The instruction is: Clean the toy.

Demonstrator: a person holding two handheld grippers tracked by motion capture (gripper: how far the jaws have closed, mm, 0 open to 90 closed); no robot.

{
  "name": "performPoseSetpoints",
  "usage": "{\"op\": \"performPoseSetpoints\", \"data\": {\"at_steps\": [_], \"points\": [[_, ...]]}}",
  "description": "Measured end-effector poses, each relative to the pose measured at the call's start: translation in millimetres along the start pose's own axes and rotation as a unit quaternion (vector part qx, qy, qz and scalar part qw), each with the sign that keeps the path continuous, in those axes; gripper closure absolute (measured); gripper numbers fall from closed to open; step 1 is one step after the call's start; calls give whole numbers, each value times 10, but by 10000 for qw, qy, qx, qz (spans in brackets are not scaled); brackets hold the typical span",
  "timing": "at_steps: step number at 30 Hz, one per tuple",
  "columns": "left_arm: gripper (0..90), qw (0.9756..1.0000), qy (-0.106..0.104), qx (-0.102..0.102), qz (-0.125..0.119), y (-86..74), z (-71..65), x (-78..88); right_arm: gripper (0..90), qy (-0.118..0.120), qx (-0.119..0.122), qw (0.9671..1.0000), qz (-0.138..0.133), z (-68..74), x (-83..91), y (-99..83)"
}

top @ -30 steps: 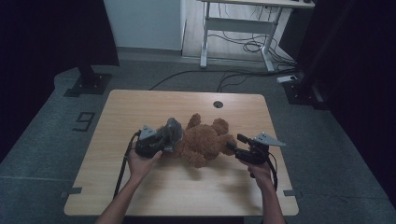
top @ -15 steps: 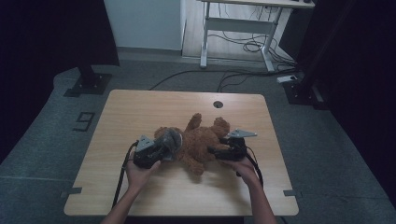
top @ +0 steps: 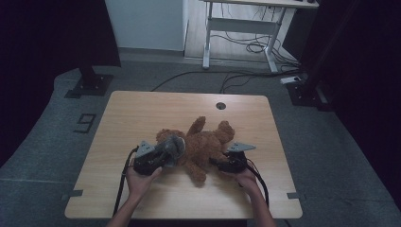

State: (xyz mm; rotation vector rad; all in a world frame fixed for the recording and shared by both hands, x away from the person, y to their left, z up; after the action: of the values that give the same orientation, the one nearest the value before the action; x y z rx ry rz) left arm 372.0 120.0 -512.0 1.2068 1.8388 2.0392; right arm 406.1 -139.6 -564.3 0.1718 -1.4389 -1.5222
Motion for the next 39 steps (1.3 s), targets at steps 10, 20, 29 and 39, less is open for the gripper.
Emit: {"op": "performPoseSetpoints", "data": {"at_steps": [10, 20, 29, 39], "points": [[738, 9962, -485, -723, -86, 675, -708, -329, 540, -3, 282, 9996, 64, 32, 29, -67], [740, 9940, -393, -898, 485, 559, -1010, -1028, 551, 28, 95, 9999, 16, -3, 33, -131], [741, 9927, -252, -1062, 516, 527, -907, -837, 576, 44, 176, 9998, 75, 18, 34, -141], [740, 9937, 227, -965, 523, 478, -429, -514, 583, 58, 214, 9997, 121, 21, 44, -140]]}}
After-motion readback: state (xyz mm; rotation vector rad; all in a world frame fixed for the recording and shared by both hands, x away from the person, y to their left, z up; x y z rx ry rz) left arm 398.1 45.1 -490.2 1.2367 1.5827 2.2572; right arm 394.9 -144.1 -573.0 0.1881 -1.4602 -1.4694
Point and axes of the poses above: each handheld gripper's, and its own axes: x roughly backward along the jaws, y roughly out of its top, z roughly to its left, the point moved 6 cm from there along -x, roughly forward along the jaws, and after that the axes turned 7 degrees about -x, right-handed, at the moved point
